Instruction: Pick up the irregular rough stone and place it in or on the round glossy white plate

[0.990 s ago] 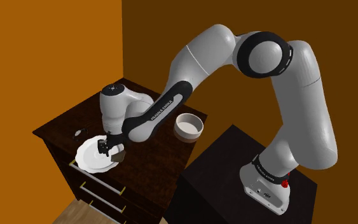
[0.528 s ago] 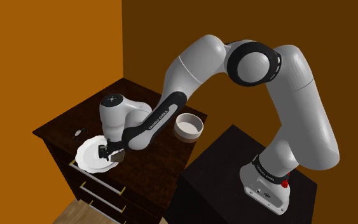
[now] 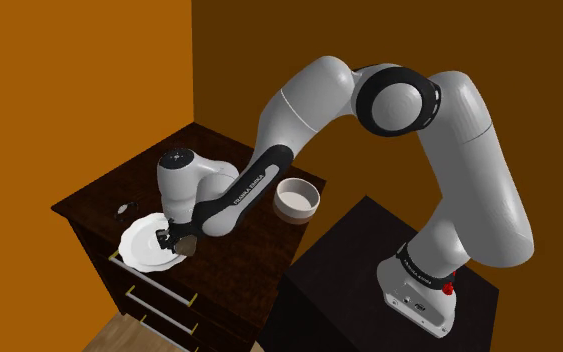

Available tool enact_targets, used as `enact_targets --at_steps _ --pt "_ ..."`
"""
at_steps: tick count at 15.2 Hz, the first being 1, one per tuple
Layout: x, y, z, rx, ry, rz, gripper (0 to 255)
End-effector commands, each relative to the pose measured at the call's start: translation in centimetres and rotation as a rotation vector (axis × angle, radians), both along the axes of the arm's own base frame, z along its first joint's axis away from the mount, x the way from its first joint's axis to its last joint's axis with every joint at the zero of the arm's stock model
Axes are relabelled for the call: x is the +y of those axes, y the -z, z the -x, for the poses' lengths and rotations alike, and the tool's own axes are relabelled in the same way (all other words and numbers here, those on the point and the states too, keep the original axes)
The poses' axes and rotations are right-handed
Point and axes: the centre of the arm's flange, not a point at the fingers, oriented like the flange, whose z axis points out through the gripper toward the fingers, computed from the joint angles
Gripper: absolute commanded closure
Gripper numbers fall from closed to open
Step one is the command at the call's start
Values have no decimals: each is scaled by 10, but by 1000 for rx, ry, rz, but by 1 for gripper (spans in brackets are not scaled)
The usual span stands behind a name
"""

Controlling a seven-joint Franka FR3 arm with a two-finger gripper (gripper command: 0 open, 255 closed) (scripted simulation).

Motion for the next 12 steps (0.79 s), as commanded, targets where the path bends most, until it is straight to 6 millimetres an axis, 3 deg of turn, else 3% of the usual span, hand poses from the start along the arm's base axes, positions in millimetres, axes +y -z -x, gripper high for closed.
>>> enact_targets --at_steps 1,9,12 --pt "0 0 0 0 0 0 255" --pt "0 0 0 0 0 0 255" --pt "0 -16 0 0 0 0 255"
